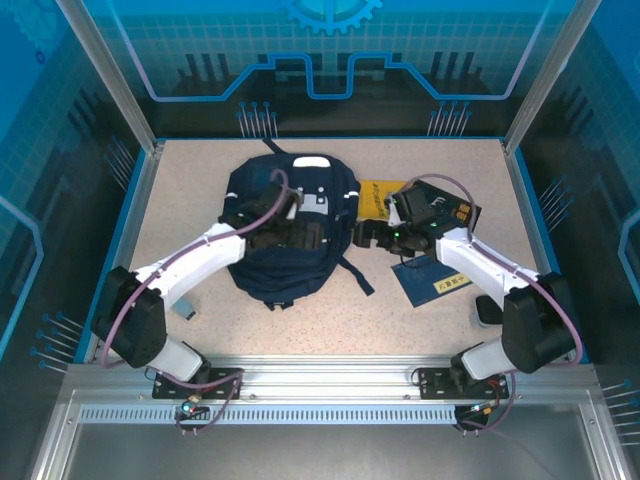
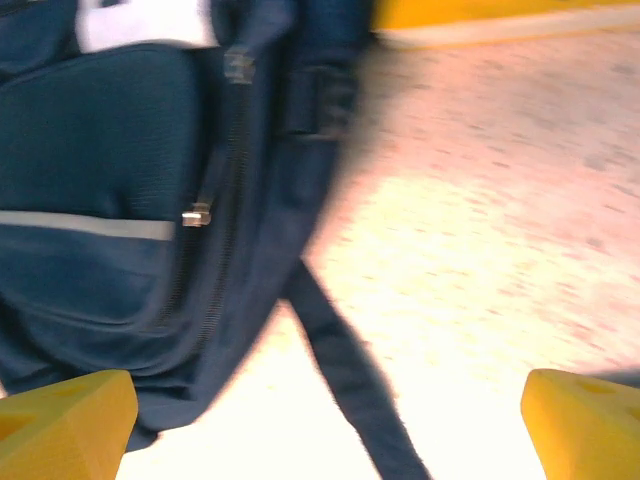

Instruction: Pack the student bag

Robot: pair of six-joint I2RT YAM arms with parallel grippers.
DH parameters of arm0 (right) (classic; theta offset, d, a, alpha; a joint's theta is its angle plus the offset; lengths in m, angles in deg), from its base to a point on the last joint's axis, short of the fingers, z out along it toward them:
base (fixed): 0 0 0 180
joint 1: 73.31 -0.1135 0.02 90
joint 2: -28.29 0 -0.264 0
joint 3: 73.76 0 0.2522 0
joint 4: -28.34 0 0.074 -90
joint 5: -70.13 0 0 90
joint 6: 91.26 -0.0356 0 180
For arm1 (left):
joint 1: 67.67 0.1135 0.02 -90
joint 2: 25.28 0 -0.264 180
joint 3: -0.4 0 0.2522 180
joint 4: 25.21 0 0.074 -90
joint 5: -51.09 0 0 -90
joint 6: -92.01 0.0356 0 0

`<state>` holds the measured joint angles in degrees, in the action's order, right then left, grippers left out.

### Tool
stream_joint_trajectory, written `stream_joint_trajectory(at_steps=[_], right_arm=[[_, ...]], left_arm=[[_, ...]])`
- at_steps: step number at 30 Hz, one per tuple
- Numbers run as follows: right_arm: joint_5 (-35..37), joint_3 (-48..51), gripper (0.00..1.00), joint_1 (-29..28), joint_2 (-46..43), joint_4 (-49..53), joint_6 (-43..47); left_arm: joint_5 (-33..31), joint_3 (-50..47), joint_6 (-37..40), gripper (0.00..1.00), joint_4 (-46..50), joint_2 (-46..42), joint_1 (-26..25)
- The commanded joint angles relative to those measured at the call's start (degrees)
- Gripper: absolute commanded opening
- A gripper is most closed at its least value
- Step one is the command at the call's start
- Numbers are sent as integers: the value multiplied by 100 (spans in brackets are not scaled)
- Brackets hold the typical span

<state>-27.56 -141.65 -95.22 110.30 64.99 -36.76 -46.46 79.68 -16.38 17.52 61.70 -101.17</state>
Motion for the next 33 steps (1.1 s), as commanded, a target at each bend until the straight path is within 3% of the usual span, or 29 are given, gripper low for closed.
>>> stream_joint_trajectory(at_steps=[1,5,10,13,20,26,33], right_arm=[[-102,312,100,398,-309,-115,96],[-252,342,100,700,-329,-39,143],[-474,561,100,919,-281,-132,123],[-537,622,100,970,-253,-195,97],[-601,654,100,1013,-176,-267,36],[-704,638,100,1012,-91,-314,49],[-849,530,99,998,35,-429,272]], left_arm=[[-780,310,219,99,593,279,-482],[-1094,795,98,94,897,955,-783],[-1753,1346,88,78,1162,1777,-1027],[-1819,1536,112,69,1215,2089,-1029],[-1945,1838,313,65,1302,2614,-1033],[-2442,2120,534,54,1531,2996,-1032],[-2555,1873,1010,26,1412,2627,-1027]])
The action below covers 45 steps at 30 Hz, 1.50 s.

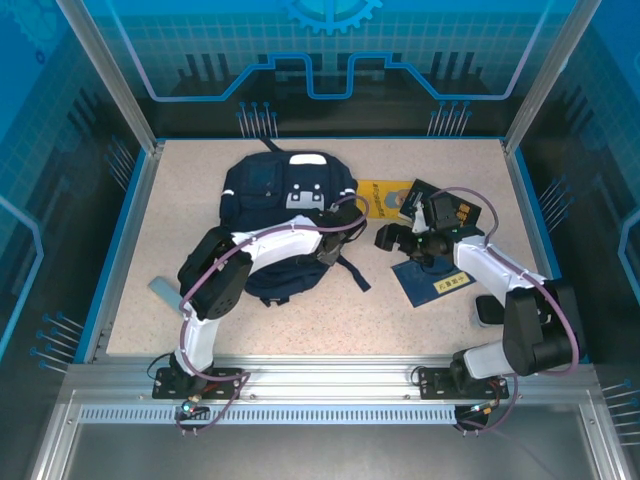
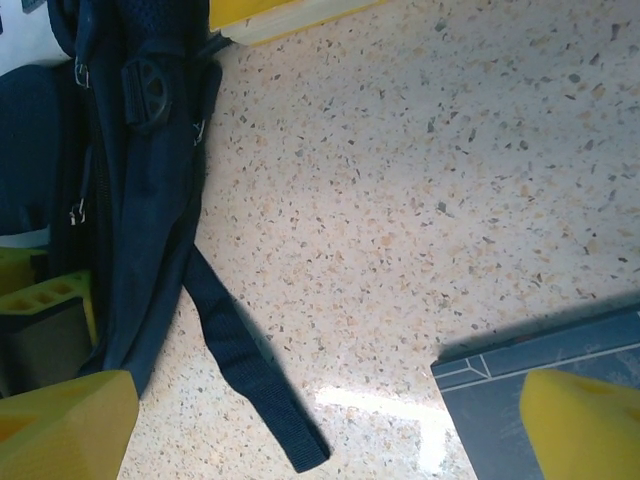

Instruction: Pack the student bag

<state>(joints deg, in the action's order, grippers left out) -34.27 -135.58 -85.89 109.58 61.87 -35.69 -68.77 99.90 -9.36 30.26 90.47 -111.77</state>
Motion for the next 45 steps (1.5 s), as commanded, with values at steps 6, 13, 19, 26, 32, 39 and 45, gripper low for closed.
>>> stream_joint_trajectory(at_steps=[6,13,19,26,32,39,45], right_arm=[[-146,-200,95,-162,309,-342,498],[-436,-787,82,-867,686,-669,1411],[-1161,-1080,74,-1380,952,-1079,2184],[-1795,-1150,43,-1542,1185,-1825,2474],[-1960,-1281,38,-1571,1427,-2295,2822],[-2077,-1535,41,-1572,1827,-2571,2943],[-2295,-1574,32,-1581,2059,-2821,2899]], left_arm=[[-122,-910,569,12,-156,-1521,238],[-55,-1597,780,7,-446,-3133,496],[32,-1901,947,3,-794,-4163,750],[274,-2042,971,2,-962,-4708,944],[386,-2078,962,2,-955,-4819,1029],[499,-2074,914,2,-968,-4841,1097],[539,-2056,848,1,-953,-4819,1140]])
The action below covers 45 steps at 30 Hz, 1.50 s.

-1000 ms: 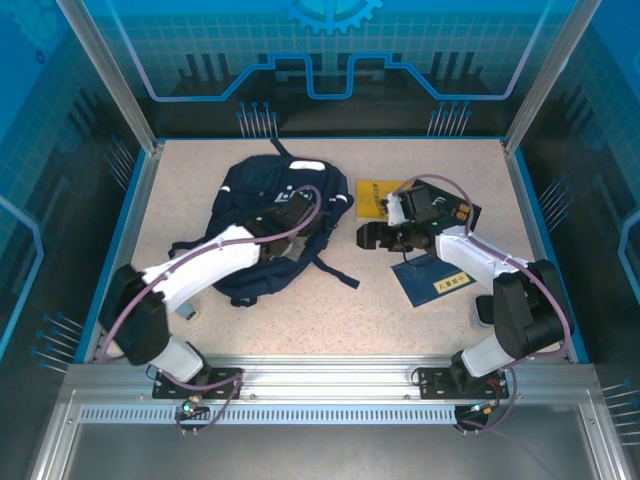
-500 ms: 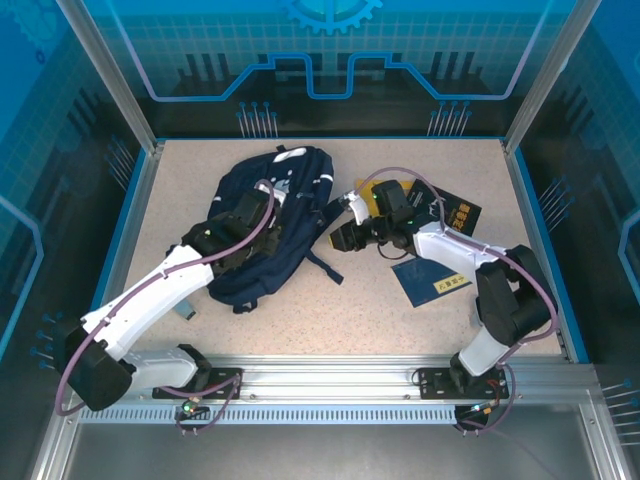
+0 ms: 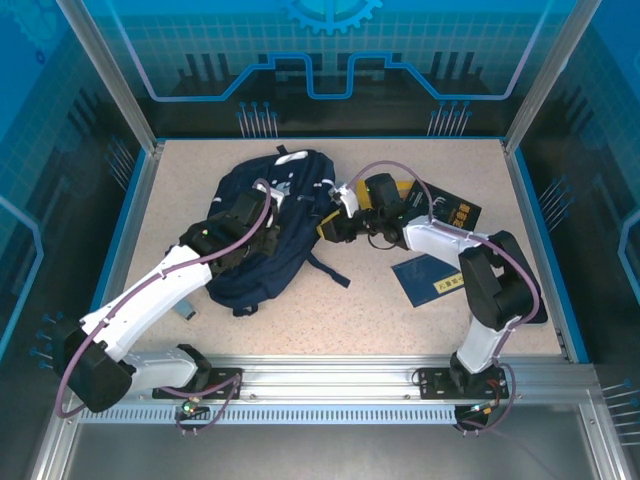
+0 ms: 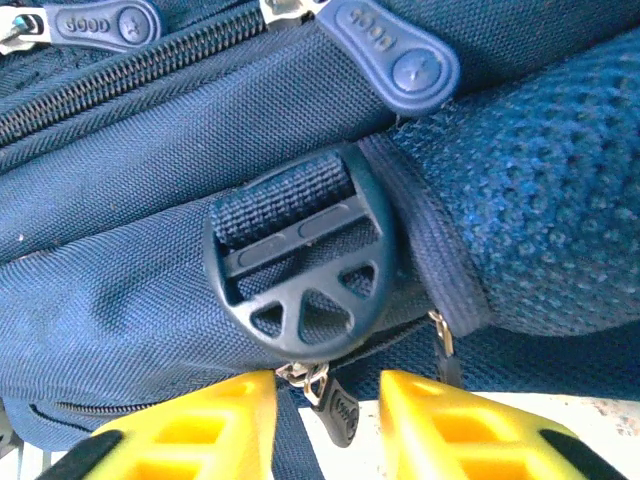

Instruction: Pack the student bag

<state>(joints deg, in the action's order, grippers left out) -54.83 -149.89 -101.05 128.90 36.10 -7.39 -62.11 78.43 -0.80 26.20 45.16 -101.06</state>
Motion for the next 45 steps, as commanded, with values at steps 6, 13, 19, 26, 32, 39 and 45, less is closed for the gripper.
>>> stream_joint_trajectory(at_steps=[6,13,19,26,32,39,45], right_arm=[[-189,-148,28,-83,250,-279,126],[170,-191,39,-149,463,-292,272],[77,-214,17,-187,452,-297,281],[308,111,0,-212,84,-291,368],[511,594,0,-454,-476,-237,415],[1046,1049,0,-1299,-1067,-75,313],[1270,1402,0,-1638,-1060,-582,-223]], left_arm=[[-82,105,-62,1,-563,-285,102],[-114,94,-128,1,-609,-266,156],[-130,102,-219,0,-645,-207,220],[-133,167,-406,0,-714,9,260],[-13,284,-721,0,-806,292,277],[627,335,-1355,0,-1473,764,247],[1162,726,-1794,0,-1673,1475,193]])
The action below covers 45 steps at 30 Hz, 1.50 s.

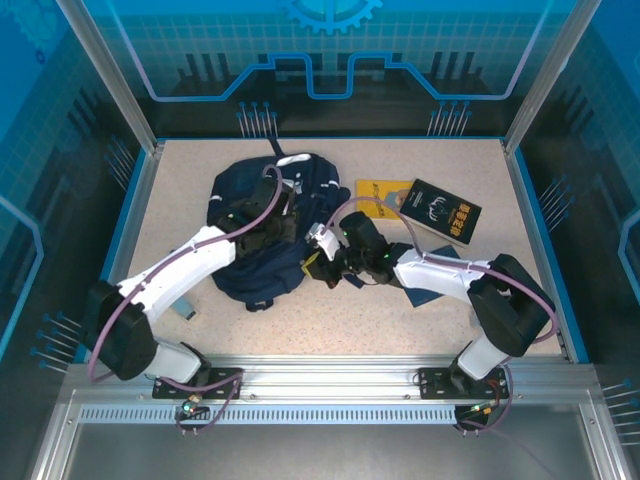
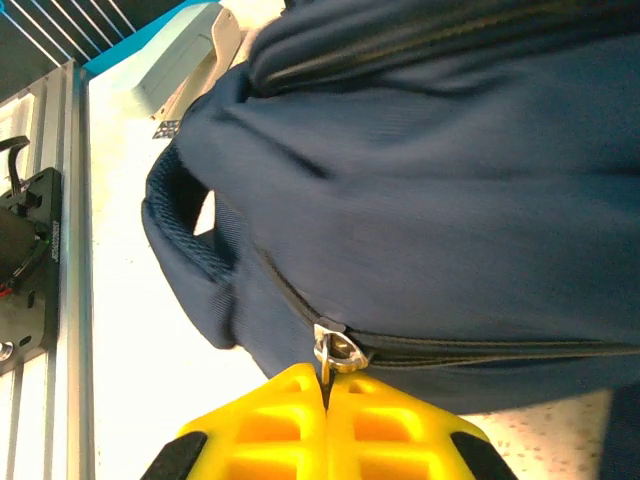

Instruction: Pack the student bag

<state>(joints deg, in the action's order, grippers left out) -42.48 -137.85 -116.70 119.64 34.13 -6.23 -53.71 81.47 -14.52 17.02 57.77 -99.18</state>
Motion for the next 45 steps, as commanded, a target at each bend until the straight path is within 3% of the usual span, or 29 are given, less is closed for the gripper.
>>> stream_joint_trajectory(at_steps=[1,3,5,8,13,16,21,29,36,45], right_arm=[[131,281,0,-33,-159,-511,-448],[287,395,0,83,-252,-649,-615],[383,435,0,257,-372,-629,-766],[429,397,0,575,-478,-463,-954],[433,223,0,1007,-356,-137,-1075],[479,155,0,1087,-286,-9,-1059],[626,86,0,1213,-249,167,-1106],[590,23,0,1290,-175,381,-1102],[567,29,0,1299,-135,457,-1079],[600,24,0,1293,-159,576,-1001]], left_arm=[[344,523,-454,0,-680,307,8],[364,685,-438,14,-482,357,25],[505,765,-376,41,-244,299,102],[643,686,-324,73,81,47,307],[1117,129,591,82,247,-451,466],[1440,-163,1088,82,290,-602,462],[1445,-349,1604,77,266,-389,461],[1326,-157,2468,59,272,516,462],[1267,-67,2594,51,36,1060,468],[732,150,2447,23,-126,1539,466]])
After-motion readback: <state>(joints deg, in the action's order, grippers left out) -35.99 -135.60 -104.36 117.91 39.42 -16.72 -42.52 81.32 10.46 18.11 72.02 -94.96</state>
